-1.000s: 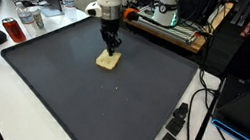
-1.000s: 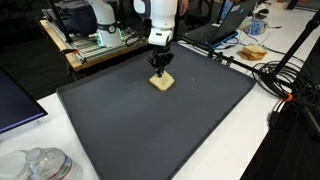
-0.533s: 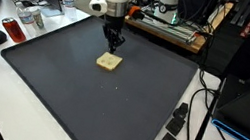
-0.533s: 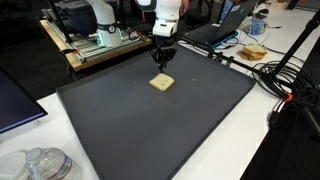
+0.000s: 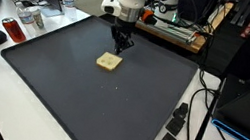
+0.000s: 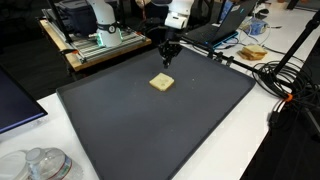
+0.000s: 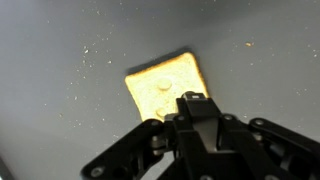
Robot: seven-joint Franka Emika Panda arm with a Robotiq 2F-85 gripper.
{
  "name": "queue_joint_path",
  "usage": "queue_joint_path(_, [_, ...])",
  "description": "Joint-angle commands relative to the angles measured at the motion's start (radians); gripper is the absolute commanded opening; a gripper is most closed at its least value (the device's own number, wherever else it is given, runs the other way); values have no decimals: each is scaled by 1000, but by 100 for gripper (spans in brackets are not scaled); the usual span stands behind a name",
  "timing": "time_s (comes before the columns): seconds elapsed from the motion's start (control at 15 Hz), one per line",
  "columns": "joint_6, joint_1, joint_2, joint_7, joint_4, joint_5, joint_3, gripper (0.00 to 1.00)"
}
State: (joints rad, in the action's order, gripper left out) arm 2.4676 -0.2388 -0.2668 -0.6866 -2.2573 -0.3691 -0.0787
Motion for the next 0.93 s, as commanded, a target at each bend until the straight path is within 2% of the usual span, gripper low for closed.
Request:
queue_joint_path(0.0, [-103,-18,-1,-78,56,-56,9,5])
queue_joint_path(0.47, [-316,-22,-91,-113,246,-51,47,5])
queue_joint_path(0.87, [-495,-55,-237,-155,457,-71,47,5])
